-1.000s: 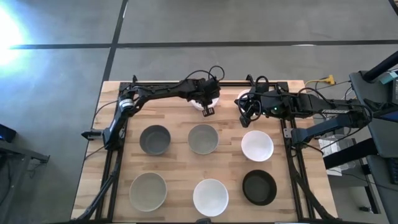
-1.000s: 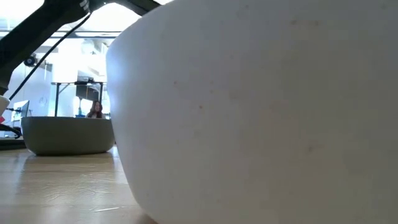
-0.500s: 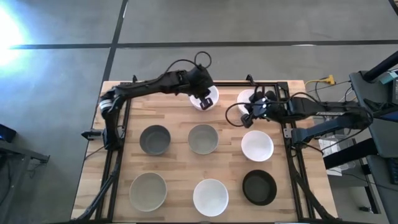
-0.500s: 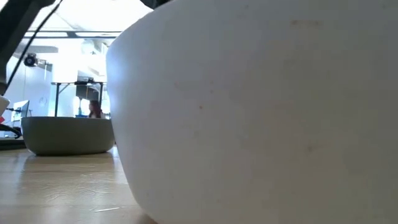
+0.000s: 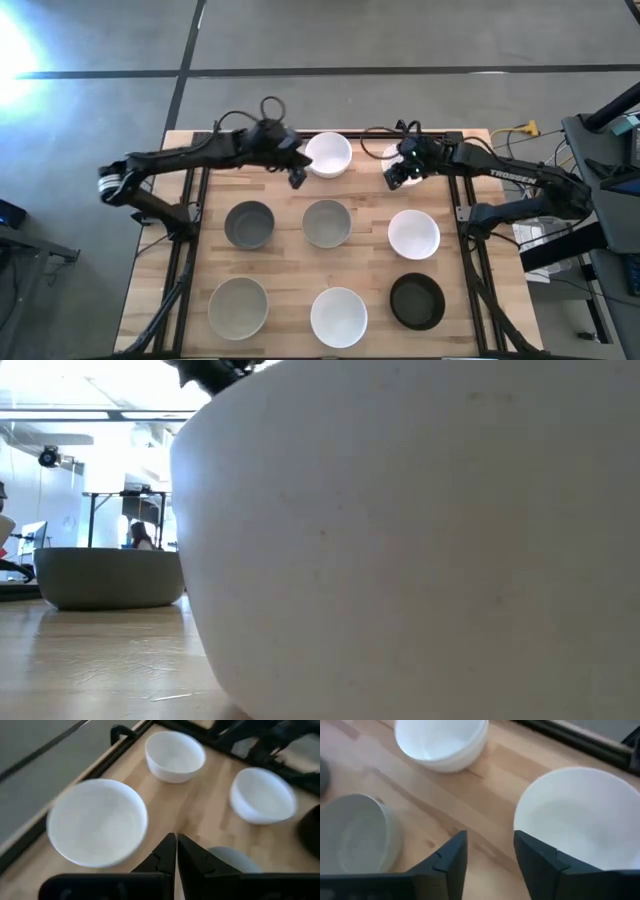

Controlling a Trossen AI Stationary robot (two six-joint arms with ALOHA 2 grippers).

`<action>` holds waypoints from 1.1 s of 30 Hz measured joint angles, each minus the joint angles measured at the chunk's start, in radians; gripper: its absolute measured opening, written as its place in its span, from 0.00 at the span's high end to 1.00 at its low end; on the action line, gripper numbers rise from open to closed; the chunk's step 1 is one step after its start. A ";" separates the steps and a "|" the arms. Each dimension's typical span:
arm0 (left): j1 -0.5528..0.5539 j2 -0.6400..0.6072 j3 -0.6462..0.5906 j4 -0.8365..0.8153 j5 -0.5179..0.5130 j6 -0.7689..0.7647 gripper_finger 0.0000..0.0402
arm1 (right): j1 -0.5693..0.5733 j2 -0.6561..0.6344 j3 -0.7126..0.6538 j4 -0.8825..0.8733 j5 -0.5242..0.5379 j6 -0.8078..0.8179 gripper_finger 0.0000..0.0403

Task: Nest bowls inside each other
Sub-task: Stack the white bowl on the stacked white bowl

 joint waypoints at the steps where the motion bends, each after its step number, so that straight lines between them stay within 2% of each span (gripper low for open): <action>1: 0.000 -0.031 -0.043 0.030 0.017 -0.025 1.00 | -0.024 0.012 0.000 -0.004 -0.026 -0.021 0.59; 7: -0.001 -0.193 -0.243 0.160 0.089 -0.179 1.00 | -0.102 0.132 0.000 -0.039 -0.149 -0.093 0.55; 14: -0.001 -0.330 -0.376 0.257 0.091 -0.266 1.00 | -0.104 0.293 0.000 -0.065 -0.152 -0.168 0.55; 25: -0.001 -0.356 -0.394 0.285 0.090 -0.278 1.00 | -0.104 0.433 0.011 -0.056 -0.122 -0.208 0.57; 33: -0.001 -0.324 -0.393 0.287 0.090 -0.279 1.00 | -0.103 0.448 0.053 -0.051 -0.130 -0.230 0.76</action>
